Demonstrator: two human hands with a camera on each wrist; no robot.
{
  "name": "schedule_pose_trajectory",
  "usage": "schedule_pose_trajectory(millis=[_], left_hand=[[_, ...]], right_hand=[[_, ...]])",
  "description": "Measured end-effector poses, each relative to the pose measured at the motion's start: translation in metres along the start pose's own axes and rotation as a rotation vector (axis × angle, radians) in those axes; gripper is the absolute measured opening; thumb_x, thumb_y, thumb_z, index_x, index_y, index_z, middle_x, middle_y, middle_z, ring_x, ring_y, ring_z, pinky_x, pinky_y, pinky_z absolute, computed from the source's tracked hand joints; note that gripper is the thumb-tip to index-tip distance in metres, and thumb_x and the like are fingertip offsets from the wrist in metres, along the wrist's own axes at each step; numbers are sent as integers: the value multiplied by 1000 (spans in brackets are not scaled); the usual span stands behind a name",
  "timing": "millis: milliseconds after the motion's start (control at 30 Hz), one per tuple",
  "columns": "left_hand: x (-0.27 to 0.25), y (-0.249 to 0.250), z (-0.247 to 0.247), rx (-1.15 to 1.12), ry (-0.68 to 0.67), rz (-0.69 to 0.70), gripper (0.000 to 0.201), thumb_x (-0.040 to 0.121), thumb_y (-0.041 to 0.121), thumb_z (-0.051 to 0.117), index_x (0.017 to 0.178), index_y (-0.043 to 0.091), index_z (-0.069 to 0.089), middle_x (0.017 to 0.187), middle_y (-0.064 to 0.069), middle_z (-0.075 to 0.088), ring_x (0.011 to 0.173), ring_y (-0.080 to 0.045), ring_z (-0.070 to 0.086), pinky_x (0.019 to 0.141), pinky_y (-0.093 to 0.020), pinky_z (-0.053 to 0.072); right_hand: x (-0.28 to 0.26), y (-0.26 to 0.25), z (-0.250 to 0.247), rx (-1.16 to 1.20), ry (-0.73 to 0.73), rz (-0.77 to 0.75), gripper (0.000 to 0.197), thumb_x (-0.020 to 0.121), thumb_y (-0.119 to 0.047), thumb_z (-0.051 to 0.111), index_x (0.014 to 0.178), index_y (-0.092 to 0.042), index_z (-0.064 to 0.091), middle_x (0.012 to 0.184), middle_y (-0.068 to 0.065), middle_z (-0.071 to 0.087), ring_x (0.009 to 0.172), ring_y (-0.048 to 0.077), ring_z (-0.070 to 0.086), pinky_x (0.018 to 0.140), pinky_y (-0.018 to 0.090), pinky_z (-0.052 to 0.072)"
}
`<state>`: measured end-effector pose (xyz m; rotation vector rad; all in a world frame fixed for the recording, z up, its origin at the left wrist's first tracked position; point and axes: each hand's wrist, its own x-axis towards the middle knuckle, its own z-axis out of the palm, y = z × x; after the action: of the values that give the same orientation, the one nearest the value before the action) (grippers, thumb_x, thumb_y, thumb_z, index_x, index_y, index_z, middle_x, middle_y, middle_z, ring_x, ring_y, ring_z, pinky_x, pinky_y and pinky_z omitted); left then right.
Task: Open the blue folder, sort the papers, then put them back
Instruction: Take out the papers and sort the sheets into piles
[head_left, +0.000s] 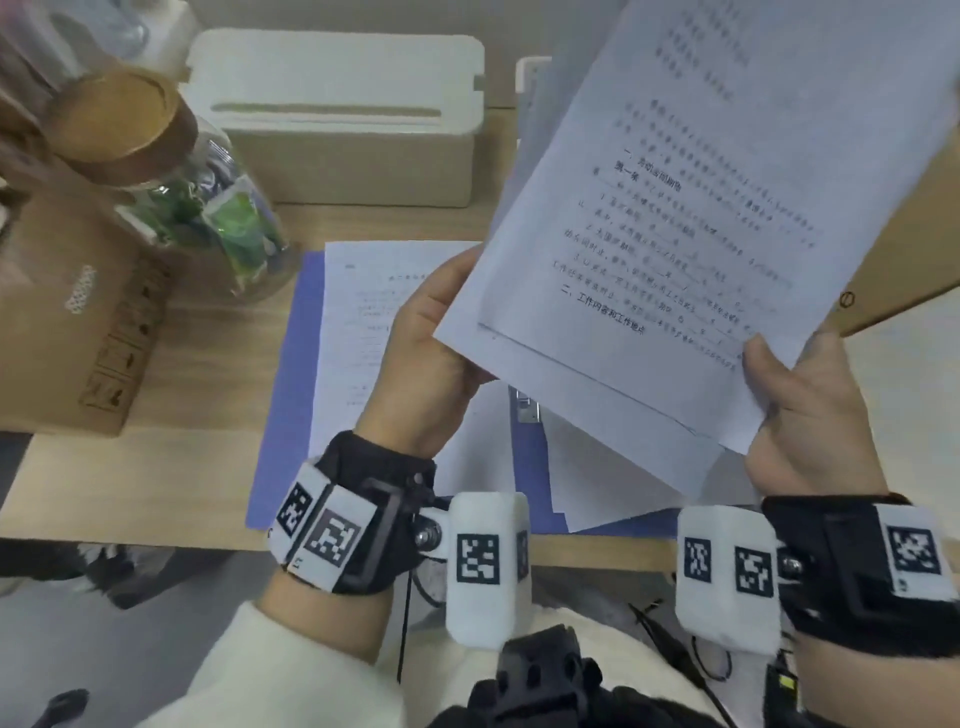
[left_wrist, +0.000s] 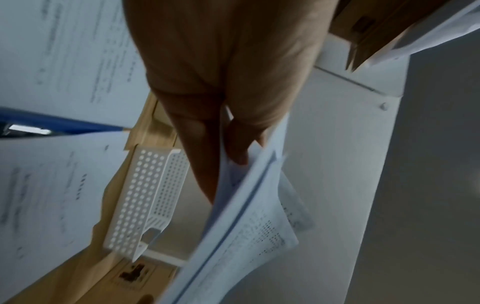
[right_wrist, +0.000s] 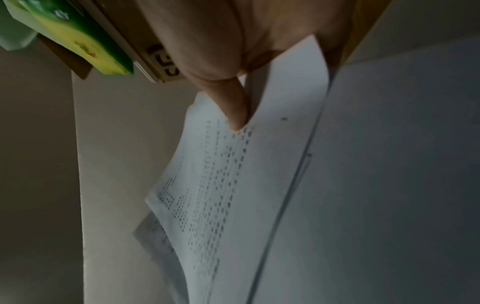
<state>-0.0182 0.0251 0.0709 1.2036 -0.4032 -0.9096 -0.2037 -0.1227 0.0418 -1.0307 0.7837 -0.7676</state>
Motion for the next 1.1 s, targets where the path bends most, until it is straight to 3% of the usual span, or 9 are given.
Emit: schedule_pose_trajectory(millis=[133,200,267,333,433,533,767,933,1100], left_hand=[[13,-18,17,28,-103,-129,22,87,18,53,107,23,62,81,7,68,70,-12,63,52,-24,53],[19,-36,18,61,-64,-256,25,95,33,43,95,21,64,79,4,71,73,-16,68,62,-31,58],[25,-66,13,244,95,-388,25,85,37,58,70,19,66,66,-4,68,67,-24,64,73,-38,58],[24,-96,5,581,191,-468,27,66,39,70,52,17,63,54,-5,65,60,-26,61,82,-46,56],[21,-121,7,822,181,-532,33,62,42,77,58,12,64,65,-11,70,70,-30,67,80,-43,57],[25,-126,14,941,205,-495,34,65,41,75,52,15,58,63,-8,68,72,-29,67,78,-38,56],[25,-114,17,963,273,-345,26,66,28,76,56,12,59,62,-9,67,65,-28,65,74,-40,57],[26,-91,3,883,307,-265,22,71,23,76,64,17,56,61,-4,62,51,-23,57,60,-33,54],[22,-53,-83,933,649,-144,22,85,14,57,72,29,49,81,0,62,66,-7,52,61,-15,43]], right_hand=[[-1,-1,-36,-95,74,46,46,70,-11,66,115,-17,57,103,-9,74,96,10,69,76,27,58],[-3,-2,-58,-133,235,3,29,76,-6,65,102,-17,60,83,-18,75,77,0,70,62,17,56],[-6,-5,-81,-150,350,-21,21,78,-12,64,97,-20,60,73,-24,73,69,-6,68,57,13,54],[-8,-7,-99,-156,377,-28,39,73,-24,72,107,-10,62,82,-21,74,78,-3,69,66,17,57],[-9,-10,-118,-74,369,-11,97,53,-41,82,134,0,46,121,2,67,109,18,64,84,31,57],[-8,-14,-125,-29,338,6,104,53,-43,84,139,-6,40,140,11,52,121,23,56,92,35,53],[1,-13,-141,25,261,-13,91,62,-34,81,139,-9,41,143,13,48,129,29,49,105,51,39],[11,-12,-145,54,172,-23,89,68,-32,79,141,-8,37,145,13,45,132,28,46,106,49,38],[20,-5,-156,109,163,53,90,68,-37,81,142,-12,36,146,10,44,134,28,43,105,49,39]])
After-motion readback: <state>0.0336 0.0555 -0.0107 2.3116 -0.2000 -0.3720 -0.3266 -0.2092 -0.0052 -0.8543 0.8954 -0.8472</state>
